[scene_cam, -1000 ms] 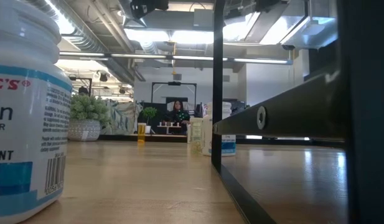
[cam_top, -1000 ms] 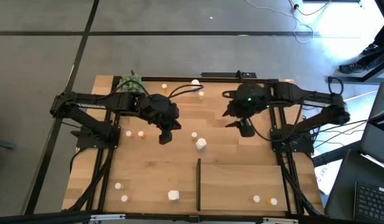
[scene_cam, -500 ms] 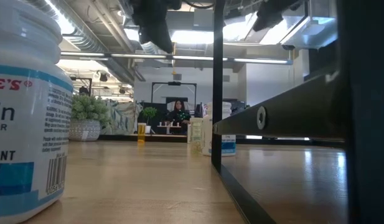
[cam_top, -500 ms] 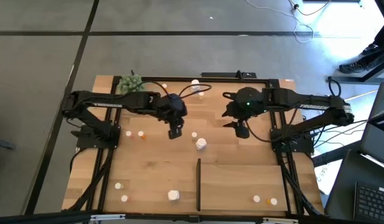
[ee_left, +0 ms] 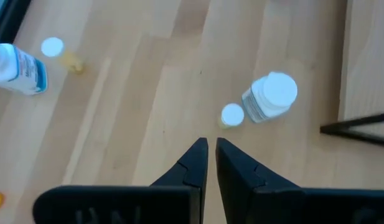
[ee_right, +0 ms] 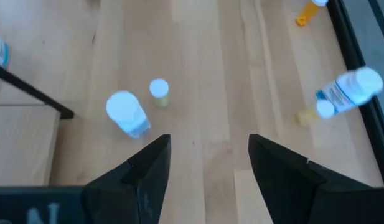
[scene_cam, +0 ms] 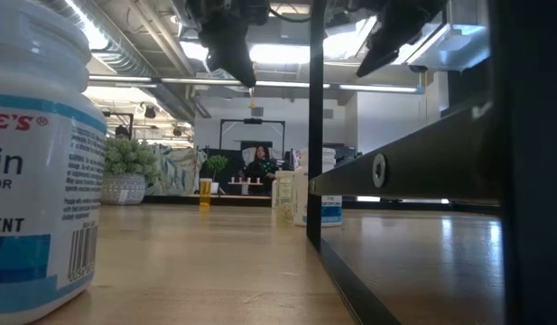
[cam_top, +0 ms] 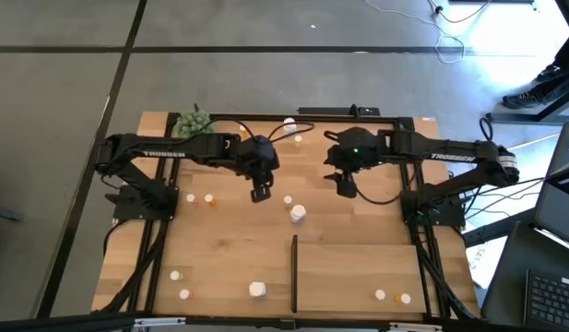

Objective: Pick and place medicine bottles onto shelf by color
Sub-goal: Put the middle supplement bottle on the shelf

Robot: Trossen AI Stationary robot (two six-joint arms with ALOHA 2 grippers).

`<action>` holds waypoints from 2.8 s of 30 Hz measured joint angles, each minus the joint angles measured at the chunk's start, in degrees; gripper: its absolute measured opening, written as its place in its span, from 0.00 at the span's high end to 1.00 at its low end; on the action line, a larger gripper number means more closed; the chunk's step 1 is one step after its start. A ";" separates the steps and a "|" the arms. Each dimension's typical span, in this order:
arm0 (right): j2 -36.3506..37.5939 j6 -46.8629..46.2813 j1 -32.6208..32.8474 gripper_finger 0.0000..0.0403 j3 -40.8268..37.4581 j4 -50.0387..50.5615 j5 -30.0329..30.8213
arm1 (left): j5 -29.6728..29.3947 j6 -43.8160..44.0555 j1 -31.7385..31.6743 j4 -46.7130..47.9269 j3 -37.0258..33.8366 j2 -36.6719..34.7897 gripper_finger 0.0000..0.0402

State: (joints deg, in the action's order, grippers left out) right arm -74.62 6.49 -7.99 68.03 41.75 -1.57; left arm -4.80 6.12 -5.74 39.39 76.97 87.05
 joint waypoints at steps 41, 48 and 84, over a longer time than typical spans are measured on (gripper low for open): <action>-11.31 22.32 -0.48 0.46 0.02 -7.37 -16.18 | 5.16 11.76 2.73 12.15 -4.71 -13.29 0.93; -11.31 22.22 -0.48 0.46 0.02 -7.10 -16.10 | 2.45 16.14 5.16 12.02 -4.70 -13.29 0.93; -11.81 22.29 -0.22 0.46 0.04 -7.71 -19.72 | -11.28 30.81 17.04 12.53 -4.70 -13.18 0.93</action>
State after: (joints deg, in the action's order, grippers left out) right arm -86.43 28.77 -8.21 68.07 34.05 -21.29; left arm -16.07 36.93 11.30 51.92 72.27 73.86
